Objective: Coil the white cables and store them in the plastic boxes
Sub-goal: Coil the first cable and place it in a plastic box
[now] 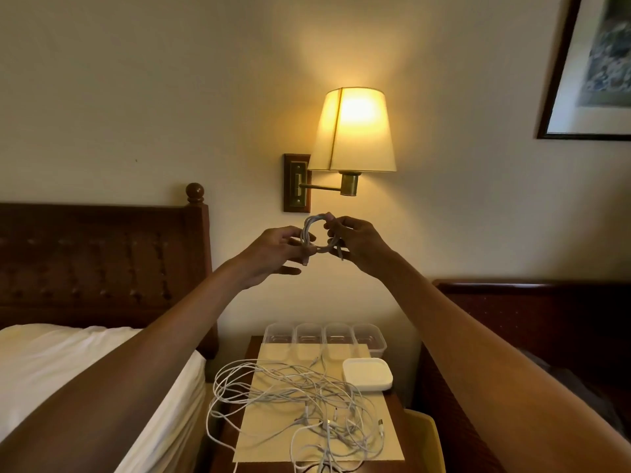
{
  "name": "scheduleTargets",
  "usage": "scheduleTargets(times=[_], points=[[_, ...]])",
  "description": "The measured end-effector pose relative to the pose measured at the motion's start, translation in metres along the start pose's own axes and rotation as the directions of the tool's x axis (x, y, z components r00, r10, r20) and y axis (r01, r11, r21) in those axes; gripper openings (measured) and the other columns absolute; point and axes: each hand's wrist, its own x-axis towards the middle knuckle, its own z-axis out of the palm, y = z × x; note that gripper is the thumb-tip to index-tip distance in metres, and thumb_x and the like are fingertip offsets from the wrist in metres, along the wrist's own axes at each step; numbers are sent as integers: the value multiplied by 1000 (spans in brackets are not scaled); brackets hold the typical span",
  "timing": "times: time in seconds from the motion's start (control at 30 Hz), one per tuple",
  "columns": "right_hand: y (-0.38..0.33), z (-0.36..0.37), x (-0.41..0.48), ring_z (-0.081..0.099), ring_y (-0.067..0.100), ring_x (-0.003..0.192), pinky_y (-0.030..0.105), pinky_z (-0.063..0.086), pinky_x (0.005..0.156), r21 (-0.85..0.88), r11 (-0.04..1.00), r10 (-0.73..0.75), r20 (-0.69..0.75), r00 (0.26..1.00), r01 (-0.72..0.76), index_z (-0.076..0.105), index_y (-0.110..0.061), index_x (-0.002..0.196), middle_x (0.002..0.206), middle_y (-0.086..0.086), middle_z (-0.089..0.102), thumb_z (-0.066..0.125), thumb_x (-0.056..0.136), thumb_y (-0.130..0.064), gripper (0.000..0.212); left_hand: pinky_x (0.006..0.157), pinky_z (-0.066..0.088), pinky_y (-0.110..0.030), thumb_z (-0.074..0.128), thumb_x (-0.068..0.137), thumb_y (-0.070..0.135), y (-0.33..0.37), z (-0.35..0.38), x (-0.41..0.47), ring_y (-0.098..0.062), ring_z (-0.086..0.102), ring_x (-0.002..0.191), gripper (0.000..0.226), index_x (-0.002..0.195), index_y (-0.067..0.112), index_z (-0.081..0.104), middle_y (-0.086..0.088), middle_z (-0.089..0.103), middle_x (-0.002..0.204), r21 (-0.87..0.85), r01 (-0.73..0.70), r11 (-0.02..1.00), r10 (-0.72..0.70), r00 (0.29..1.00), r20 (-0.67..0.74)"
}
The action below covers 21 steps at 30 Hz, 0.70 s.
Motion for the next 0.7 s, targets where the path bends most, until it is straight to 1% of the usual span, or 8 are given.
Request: scheduleTargets(times=[0.07, 0.17, 0.23, 0.33, 0.43, 0.53, 0.6, 0.7], points=[[-1, -2, -3, 59, 21, 81, 29, 54, 73, -11, 1000, 0, 6, 1000, 0, 62, 0, 104, 89, 8, 60, 56, 96, -27, 29, 81, 54, -34, 67, 92, 18, 2, 2, -3, -21, 66, 94, 25, 115, 9, 65, -7, 69, 96, -58, 18, 998, -19, 1000, -16], [0, -4, -7, 62, 23, 85, 29, 55, 71, -50, 999, 13, 32, 999, -12, 62, -2, 104, 94, 9, 63, 56, 96, -27, 27, 88, 53, -35, 68, 91, 15, 2, 3, -5, -24, 67, 101, 25, 113, 4, 67, -9, 70, 102, -107, 29, 994, -36, 998, -59], [1, -1, -8, 64, 23, 86, 28, 56, 70, -78, 997, 17, 40, 999, -14, 62, -1, 104, 96, 11, 65, 57, 96, -27, 28, 88, 54, -34, 68, 91, 12, 0, 2, -6, -24, 68, 99, 22, 110, 2, 69, -11, 70, 101, -134, 20, 991, -32, 995, -90], [6, 2, -8, 66, 26, 88, 29, 57, 73, -93, 996, 18, 45, 999, -13, 61, 4, 107, 96, 15, 65, 61, 93, -29, 36, 85, 57, -32, 66, 91, 8, -4, 2, -7, -24, 69, 91, 17, 106, 0, 70, -13, 69, 94, -161, 2, 987, -27, 988, -150], [16, 2, -7, 68, 25, 86, 25, 58, 72, -10, 1000, 24, 109, 994, -23, 58, 5, 113, 94, 15, 66, 64, 91, -19, 32, 92, 57, -39, 68, 90, 6, -14, -1, -5, -25, 70, 88, 16, 104, 0, 70, -12, 70, 91, -171, -7, 985, -37, 967, -251], [31, 3, 0, 69, 24, 83, 24, 58, 72, 29, 999, 11, 126, 992, -15, 60, 4, 111, 91, 14, 68, 65, 89, -8, 26, 93, 57, -40, 71, 88, 9, -30, -1, -1, -26, 72, 89, 15, 102, 3, 71, -12, 71, 94, -118, -12, 993, -30, 938, -345], [45, 7, 6, 69, 24, 82, 26, 59, 72, 6, 1000, 9, 87, 996, -10, 61, 4, 110, 90, 15, 69, 66, 88, -7, 25, 89, 59, -38, 73, 86, 11, -42, 0, 3, -25, 73, 88, 15, 100, 5, 72, -11, 72, 94, -49, -17, 999, -4, 916, -401], [69, 16, 17, 70, 21, 79, 29, 60, 69, -17, 999, 49, 20, 999, -49, 62, 3, 109, 90, 15, 70, 68, 87, -8, 25, 83, 60, -35, 76, 84, 18, -67, 1, 13, -21, 73, 84, 20, 101, 7, 74, -8, 73, 92, 80, 5, 997, 33, 885, -465]])
